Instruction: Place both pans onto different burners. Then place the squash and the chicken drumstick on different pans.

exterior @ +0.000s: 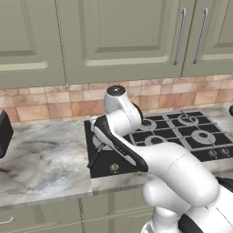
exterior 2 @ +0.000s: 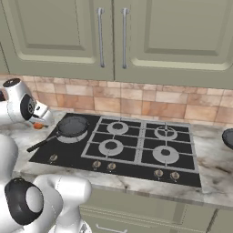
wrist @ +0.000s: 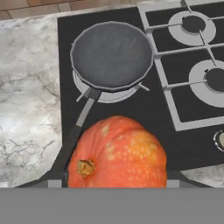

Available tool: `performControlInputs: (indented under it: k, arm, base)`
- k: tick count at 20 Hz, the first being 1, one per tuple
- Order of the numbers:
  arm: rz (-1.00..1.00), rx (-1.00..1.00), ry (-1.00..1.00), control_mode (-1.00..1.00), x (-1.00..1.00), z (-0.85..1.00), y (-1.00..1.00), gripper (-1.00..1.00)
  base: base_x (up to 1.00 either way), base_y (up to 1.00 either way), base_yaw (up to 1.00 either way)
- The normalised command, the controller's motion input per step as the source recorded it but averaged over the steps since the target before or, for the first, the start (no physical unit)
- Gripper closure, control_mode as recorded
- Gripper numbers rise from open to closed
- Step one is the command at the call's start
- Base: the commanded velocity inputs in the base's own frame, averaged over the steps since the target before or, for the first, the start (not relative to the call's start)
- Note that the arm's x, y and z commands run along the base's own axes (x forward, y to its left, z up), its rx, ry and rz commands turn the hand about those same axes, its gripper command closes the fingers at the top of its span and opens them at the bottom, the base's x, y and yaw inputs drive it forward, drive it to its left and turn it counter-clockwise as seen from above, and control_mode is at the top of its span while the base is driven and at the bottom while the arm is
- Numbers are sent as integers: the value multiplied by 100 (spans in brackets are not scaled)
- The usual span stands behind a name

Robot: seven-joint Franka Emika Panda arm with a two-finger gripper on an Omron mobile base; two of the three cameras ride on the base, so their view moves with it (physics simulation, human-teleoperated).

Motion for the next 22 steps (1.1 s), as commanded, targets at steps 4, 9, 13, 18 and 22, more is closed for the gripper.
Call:
performControlInputs:
  k: [4,9,13,18,22]
  arm:
    - [0,0,-3,-100,20,-1,-51,100]
    - [0,0,-2,-100,26,-10,-49,100]
    - [0,0,-3,-100,29,-28,-23,100]
    - [1,0,-2,-100,40,-18,-16,100]
    - [0,0,0,-100,34,-1,-6,100]
  base:
    - [0,0,0]
    - [0,0,0]
    - [0,0,0]
    - [0,0,0]
    - [0,0,0]
